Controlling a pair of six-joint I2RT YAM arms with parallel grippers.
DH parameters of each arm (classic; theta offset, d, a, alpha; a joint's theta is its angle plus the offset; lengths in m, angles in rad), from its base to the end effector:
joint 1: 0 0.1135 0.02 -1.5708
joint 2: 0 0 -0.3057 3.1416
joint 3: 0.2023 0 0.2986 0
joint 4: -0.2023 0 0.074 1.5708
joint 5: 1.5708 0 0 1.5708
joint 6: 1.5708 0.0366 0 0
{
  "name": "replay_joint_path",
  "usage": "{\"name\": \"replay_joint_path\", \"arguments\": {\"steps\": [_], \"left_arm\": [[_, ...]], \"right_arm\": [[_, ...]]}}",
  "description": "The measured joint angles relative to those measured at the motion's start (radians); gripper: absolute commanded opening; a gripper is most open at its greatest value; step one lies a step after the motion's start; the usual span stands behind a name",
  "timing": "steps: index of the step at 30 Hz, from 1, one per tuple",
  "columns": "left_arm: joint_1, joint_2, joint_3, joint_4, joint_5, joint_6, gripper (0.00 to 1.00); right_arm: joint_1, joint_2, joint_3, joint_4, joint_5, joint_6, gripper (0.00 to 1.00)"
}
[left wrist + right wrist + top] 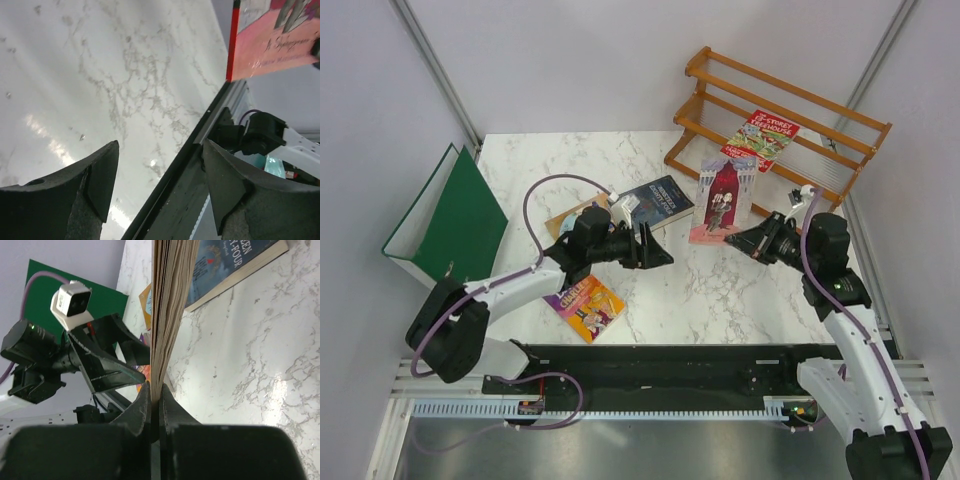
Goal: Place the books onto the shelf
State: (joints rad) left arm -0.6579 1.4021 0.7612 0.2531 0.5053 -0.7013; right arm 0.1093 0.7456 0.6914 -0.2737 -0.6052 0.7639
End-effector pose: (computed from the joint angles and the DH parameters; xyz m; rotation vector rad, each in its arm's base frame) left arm 0.2560 -0.2202 0.2480 0.3253 2.1523 -1.3361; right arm 0.1859 0.0413 0.3314 0.2155 1.9991 1.1493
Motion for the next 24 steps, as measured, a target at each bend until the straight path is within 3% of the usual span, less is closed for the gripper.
{"name": "replay_joint_path", "arguments": {"steps": [5,11,24], "left_arm": [[-0.018,-0.08,-0.035,-0.165,-0.122,0.038,0.77],[-0.03,-0.283,-0.074,-0.312,-0.237,0.056,0.78],[-0.03,-0.479,-0.189,-0.445,-0.291,0.065,0.78]], "right_arm": [[0.0,0.065,0.001,0.022,0.069,-0.001,0.0],[0.0,0.17,0.011,0.116,0.134,0.021,0.0],[-0.005,0.343,0.043,0.326,0.155,0.128,0.0]]}}
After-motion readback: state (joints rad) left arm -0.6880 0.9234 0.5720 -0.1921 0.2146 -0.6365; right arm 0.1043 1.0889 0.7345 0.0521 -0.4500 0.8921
